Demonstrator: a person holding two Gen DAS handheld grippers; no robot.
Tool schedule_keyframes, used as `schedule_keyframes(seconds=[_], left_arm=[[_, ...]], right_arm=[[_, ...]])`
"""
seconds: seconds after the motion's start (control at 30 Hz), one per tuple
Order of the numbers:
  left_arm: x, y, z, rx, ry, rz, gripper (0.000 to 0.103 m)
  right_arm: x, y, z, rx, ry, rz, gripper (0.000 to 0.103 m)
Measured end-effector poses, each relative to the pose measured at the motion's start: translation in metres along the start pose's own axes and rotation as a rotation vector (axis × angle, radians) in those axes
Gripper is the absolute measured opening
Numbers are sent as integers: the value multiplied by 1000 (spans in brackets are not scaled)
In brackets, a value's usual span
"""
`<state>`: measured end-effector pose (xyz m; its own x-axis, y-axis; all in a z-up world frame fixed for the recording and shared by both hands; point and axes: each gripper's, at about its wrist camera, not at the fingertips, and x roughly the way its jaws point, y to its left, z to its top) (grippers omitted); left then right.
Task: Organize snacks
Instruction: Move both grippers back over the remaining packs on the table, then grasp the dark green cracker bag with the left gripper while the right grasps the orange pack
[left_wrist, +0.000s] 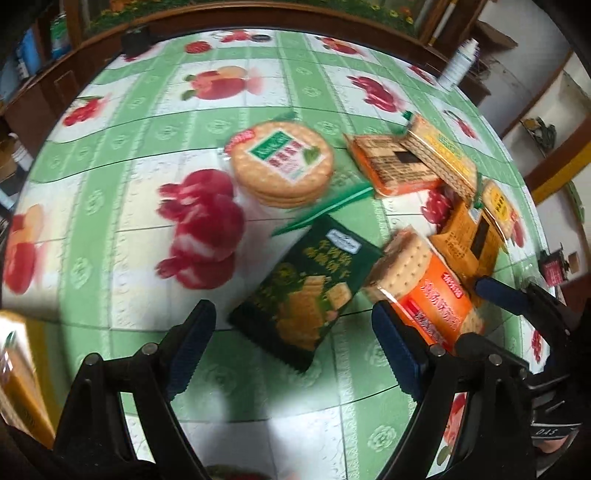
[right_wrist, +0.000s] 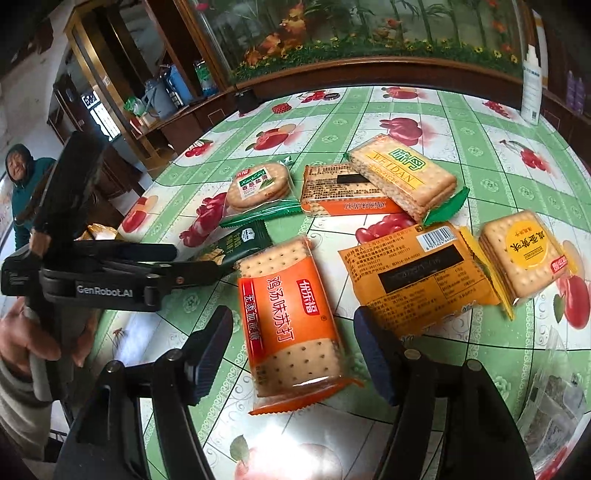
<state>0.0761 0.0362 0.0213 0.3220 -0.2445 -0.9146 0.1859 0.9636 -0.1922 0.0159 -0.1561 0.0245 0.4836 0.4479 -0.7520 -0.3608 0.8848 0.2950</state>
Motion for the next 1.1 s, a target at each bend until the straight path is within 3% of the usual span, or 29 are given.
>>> schedule_keyframes(seconds=[0.33, 0.47, 0.63, 0.77, 0.8, 0.9, 1.1], left_arm=[[11, -10, 14, 79, 8, -39, 86], [8, -12, 9, 129, 0, 0, 69], [8, -12, 7, 150, 1, 5, 67], [9, -16, 5, 185, -12, 37, 58], [9, -18, 3, 198, -15, 49, 54], [7, -21, -1, 199, -14, 61, 51], [2, -19, -12, 177, -22, 80, 49]], right_arm=[[7, 10, -2, -53, 19, -26, 70], [11, 12, 0, -68, 24, -38, 71], [21, 19, 3, -101, 38, -59, 72], [28, 22, 3, -105, 38, -65, 72], [30, 22, 2, -103, 41, -67, 71], [31, 27, 1, -139, 38, -122, 55], [26, 31, -5, -149, 35, -125, 54]])
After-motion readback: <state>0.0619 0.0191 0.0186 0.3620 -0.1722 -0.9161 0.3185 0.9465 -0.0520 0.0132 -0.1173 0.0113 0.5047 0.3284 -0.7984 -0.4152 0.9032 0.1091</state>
